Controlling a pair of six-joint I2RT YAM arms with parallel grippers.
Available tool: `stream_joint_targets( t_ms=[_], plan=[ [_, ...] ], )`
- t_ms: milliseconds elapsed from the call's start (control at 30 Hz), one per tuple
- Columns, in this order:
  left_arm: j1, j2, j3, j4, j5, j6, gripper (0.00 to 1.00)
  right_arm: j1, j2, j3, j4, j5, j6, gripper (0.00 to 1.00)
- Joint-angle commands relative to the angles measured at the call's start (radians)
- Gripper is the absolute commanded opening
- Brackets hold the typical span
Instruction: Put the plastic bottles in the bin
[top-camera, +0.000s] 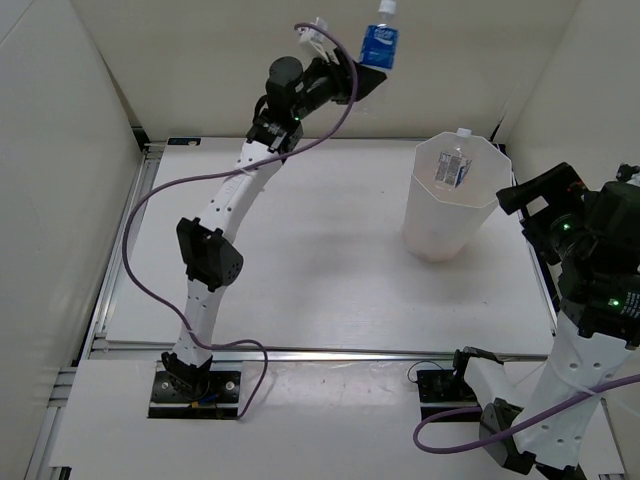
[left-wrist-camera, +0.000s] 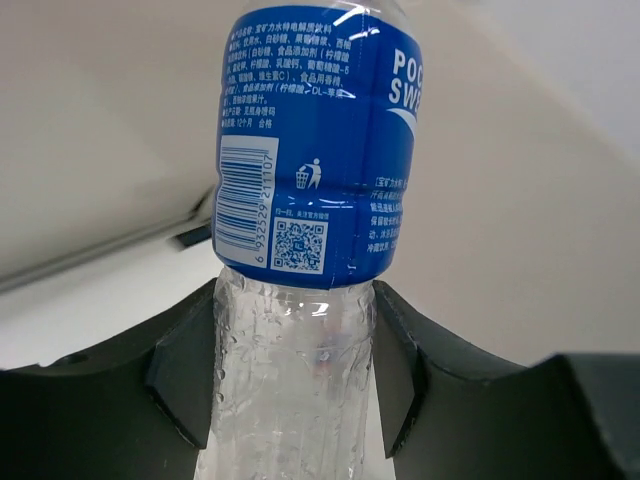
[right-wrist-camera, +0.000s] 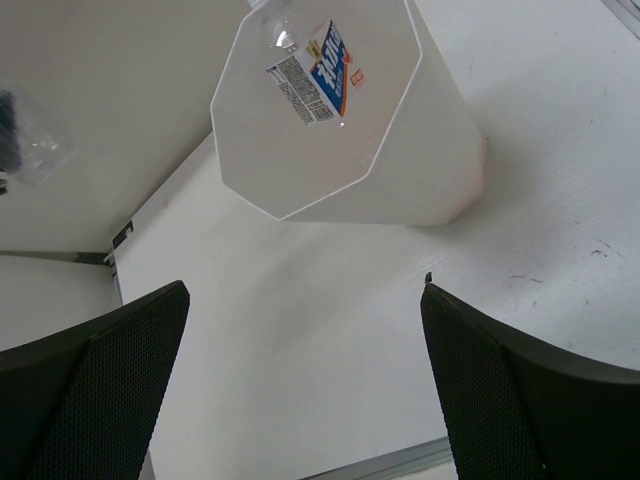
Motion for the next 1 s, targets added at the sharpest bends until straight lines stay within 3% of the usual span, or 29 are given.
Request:
stream_joint_targets(
  t_ms=[0, 100, 233, 533, 633, 667, 700, 867, 967],
  plan=[
    [-0.097, -0.024, -0.051, 0.235, 0.041, -0.088, 0.36, 0.000, -0.023, 0.001, 0.043, -0.014, 0.007, 1.00],
    [-0.157, 0.038, 0.060, 0.262, 0.064, -0.100, 0.39, 0.000, -0.032, 0.013, 0.043, -0.014, 0.007, 1.00],
    [-0.230, 0.037, -0.021, 0.341, 0.041, -0.089, 0.42, 0.000, -0.043, 0.045, 0.034, -0.014, -0.012, 1.00],
    [-0.306, 0.098, 0.010, 0.341, 0.021, -0.040, 0.54, 0.000, -0.043, 0.105, -0.009, 0.005, -0.030, 1.00],
    [-0.315, 0.098, -0.003, 0.320, 0.030, -0.040, 0.72, 0.000, -0.043, 0.105, -0.009, 0.005, -0.030, 1.00],
    [-0.327, 0.098, -0.016, 0.309, 0.030, -0.040, 0.81, 0.000, -0.043, 0.105, -0.009, 0.017, -0.030, 1.00],
    [-0.336, 0.074, -0.026, 0.292, 0.030, -0.010, 1.00, 0.000, -0.043, 0.105, -0.009, 0.017, -0.030, 1.00],
    [-0.349, -0.042, -0.153, 0.160, -0.022, 0.105, 1.00, 0.000, -0.043, 0.105, -0.028, 0.133, 0.026, 1.00],
    [-0.315, -0.156, -0.332, 0.135, -0.069, 0.147, 1.00, 0.000, -0.043, 0.105, -0.040, 0.163, 0.048, 1.00]
  ],
)
